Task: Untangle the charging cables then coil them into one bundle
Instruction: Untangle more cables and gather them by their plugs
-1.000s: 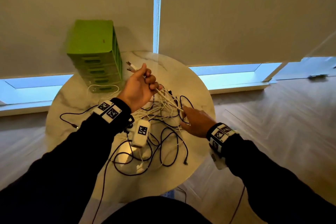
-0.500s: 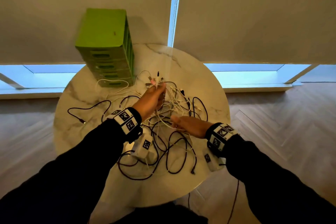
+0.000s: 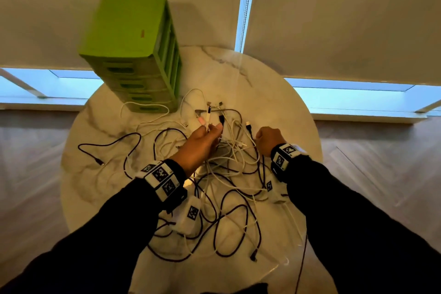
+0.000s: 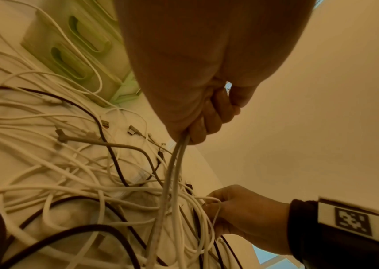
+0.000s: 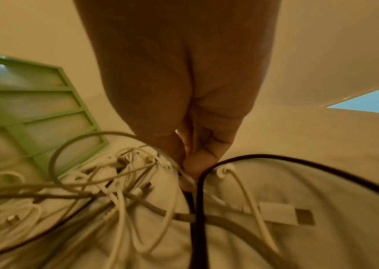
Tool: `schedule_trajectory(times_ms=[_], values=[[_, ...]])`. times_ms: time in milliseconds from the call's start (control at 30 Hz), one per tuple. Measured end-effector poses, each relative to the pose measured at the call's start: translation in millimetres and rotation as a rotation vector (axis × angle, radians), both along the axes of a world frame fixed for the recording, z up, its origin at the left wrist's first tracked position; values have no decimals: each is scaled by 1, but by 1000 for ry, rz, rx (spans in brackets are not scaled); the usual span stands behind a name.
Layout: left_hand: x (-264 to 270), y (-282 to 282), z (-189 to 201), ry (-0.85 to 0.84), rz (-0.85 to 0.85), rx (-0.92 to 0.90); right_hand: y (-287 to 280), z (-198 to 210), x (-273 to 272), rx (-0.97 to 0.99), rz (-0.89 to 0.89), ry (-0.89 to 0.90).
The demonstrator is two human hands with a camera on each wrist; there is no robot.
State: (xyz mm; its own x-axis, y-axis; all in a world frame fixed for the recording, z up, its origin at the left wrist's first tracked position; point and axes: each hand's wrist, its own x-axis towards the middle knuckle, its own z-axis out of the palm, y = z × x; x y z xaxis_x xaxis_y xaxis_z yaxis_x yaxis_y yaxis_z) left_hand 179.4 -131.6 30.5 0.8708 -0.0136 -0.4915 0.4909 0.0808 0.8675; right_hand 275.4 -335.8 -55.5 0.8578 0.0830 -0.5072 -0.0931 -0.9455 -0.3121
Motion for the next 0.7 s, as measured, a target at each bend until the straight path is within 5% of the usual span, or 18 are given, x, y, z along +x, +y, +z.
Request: schedule_trajectory(times_ms=[400, 567, 700], values=[[-10, -7, -9, -25, -19, 90, 10, -7, 9, 58, 27, 31], [-14, -2, -17, -18, -21, 76, 10, 4, 14, -211, 217, -107], [-13, -4, -13, -17, 23, 24, 2, 42, 33, 277, 17, -371]])
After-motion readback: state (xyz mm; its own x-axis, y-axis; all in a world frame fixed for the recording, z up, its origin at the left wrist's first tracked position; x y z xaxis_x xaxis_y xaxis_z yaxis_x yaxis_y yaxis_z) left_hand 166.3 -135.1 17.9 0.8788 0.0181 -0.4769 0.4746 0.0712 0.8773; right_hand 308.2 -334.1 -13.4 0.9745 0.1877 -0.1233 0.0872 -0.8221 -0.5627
